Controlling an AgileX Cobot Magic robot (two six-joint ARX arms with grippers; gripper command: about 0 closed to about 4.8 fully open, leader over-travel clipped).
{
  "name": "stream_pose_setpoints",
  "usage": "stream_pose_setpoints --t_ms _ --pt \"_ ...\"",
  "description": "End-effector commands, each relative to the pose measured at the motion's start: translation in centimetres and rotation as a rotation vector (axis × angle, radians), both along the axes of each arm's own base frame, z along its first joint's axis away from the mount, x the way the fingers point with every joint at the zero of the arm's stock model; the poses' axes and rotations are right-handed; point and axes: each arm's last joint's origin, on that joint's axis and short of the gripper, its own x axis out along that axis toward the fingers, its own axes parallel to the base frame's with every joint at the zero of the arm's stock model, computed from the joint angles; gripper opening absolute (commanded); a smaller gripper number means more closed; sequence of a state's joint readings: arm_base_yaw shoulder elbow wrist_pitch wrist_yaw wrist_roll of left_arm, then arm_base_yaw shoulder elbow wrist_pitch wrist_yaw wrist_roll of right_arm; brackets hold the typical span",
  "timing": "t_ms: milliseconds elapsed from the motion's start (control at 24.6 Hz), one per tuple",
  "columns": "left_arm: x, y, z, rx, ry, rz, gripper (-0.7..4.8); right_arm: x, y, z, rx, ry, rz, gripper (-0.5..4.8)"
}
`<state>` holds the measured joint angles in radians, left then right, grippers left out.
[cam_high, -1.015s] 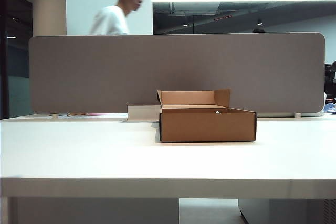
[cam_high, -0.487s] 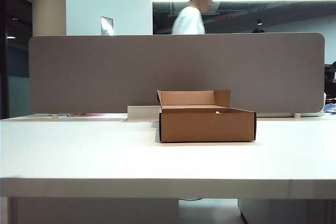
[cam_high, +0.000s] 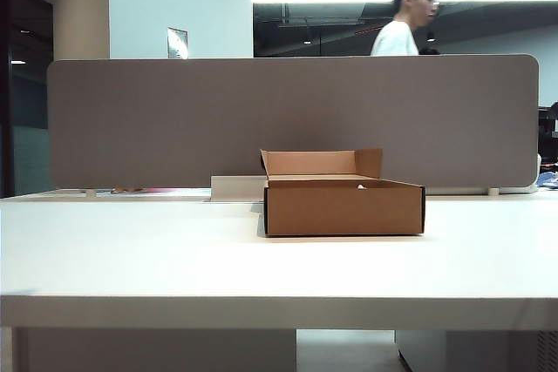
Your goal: Pick up all the paper balls on the table and put them in the paper box.
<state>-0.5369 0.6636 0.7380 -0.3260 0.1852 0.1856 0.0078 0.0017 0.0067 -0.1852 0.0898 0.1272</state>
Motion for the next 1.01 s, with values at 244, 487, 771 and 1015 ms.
stream_pose_setpoints --t_ms 244,487,771,1015 --pt "0.4 0.0 -0.8 0.013 -0.025 0.072 -0.06 0.0 -0.3 -0.1 0.003 -0.006 -0.025 0.00" --pt "1.0 0.1 -2.4 -0.019 -0.033 0.206 -0.06 0.0 -0.3 -0.1 0.003 -0.006 -0.025 0.00" --pt "1.5 0.4 -7.9 -0.023 -0.029 0.401 -0.06 0.0 -0.3 -0.1 0.003 -0.006 -0.025 0.00" --pt "0.3 3.4 -12.6 -0.171 -0.076 0.467 -0.06 0.0 -0.3 -0.1 0.003 -0.006 -0.025 0.00"
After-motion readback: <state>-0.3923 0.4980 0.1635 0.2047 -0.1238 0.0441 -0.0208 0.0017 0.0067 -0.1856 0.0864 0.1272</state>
